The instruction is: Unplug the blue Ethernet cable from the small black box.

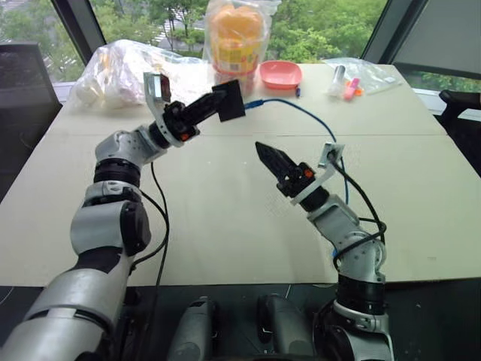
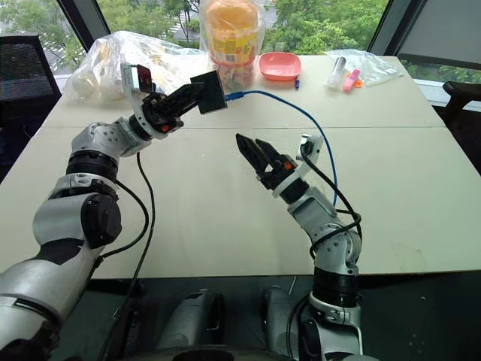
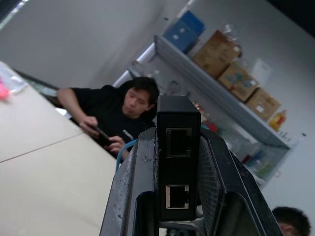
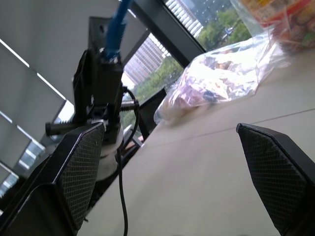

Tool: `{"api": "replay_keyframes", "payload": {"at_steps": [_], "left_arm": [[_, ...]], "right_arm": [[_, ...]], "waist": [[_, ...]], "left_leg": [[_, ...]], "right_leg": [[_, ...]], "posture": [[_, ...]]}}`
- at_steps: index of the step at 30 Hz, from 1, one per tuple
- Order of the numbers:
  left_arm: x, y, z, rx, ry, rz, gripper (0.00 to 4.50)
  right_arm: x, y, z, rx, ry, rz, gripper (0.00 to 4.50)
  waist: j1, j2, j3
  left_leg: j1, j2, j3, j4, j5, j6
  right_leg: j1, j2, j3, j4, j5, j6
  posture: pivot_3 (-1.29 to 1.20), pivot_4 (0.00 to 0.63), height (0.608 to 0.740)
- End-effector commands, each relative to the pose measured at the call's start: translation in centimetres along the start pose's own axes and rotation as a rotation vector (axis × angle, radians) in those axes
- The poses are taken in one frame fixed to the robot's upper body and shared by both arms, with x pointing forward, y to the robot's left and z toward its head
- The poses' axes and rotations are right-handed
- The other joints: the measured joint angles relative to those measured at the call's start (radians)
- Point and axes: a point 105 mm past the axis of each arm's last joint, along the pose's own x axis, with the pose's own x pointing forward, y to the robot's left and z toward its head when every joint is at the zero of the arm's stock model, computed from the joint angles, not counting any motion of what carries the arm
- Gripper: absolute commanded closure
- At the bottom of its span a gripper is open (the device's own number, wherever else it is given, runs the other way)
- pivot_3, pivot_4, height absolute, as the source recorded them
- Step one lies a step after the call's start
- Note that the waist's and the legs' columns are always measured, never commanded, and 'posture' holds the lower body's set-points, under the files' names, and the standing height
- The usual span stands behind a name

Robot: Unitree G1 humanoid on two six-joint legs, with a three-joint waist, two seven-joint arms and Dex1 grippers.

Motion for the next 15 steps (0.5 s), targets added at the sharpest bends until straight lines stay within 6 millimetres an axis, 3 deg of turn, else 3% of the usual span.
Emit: {"api": "replay_keyframes", "payload": {"at_steps": [1,15], "left_arm": [[0.7,-1.4,0.6,-0.005,-0.032,-0.064,4.04],[0.3,-1.1,-1.0,-0.029,-0.014,-0.030,4.04]], "right_arm": [[0.8,2.1,1.2,-0.004,-0.051,0.081,0.03],[2.0,2.7,2.0,-0.054,-0.050,0.113,0.03]], "waist": [[0.000,0.000,0.000],[0.000,0.000,0.000]], "left_leg": [[0.000,0.000,0.000,0.000,0.000,0.000],[-0.001,-0.001,0.000,0.000,0.000,0.000]], "right_leg": [[0.000,0.000,0.000,0.000,0.000,0.000],[-0.001,0.002,0.000,0.000,0.000,0.000]], "posture": [[0.00,0.150,0.740],[0.00,0.150,0.740]]}}
